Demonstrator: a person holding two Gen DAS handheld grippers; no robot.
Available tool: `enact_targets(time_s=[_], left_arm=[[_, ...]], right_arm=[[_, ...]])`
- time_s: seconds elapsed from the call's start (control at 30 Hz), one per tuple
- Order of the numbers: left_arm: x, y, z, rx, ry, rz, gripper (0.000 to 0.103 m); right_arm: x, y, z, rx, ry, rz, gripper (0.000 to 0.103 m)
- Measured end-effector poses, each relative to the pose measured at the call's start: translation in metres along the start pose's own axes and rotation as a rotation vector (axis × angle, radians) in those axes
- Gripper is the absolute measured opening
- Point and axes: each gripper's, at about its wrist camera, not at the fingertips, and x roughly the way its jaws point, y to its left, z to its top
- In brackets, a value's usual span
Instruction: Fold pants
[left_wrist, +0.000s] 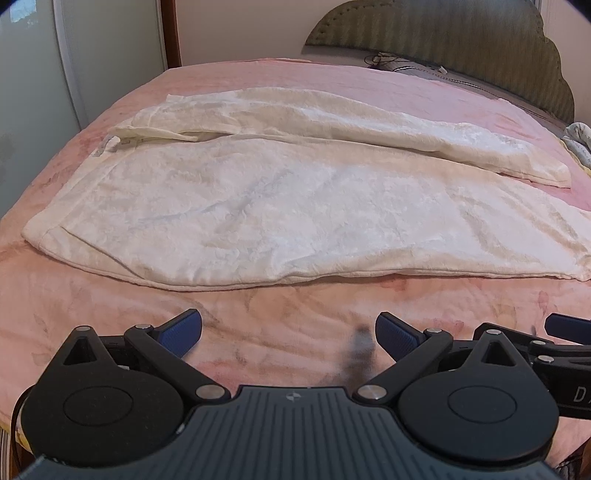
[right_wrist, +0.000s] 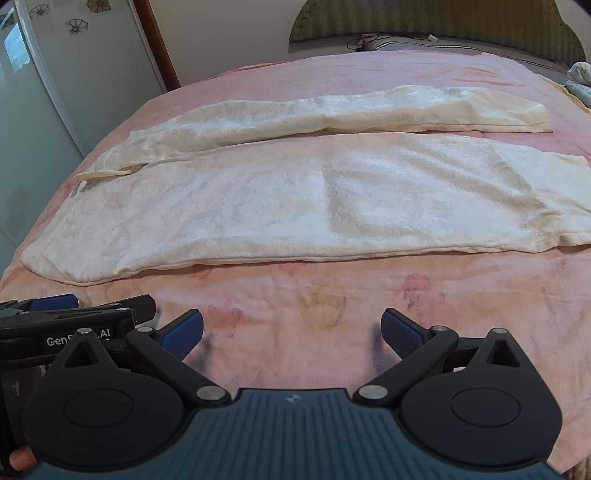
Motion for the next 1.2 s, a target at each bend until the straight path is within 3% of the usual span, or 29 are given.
enact_targets(time_s=[1.2], left_arm=[[0.0, 0.0065, -0.0009, -0.01, -0.003, 0.009, 0.102]], right_arm=[[0.0023, -0.0028, 0.0004, -0.001, 0.011, 0.011, 0.103]])
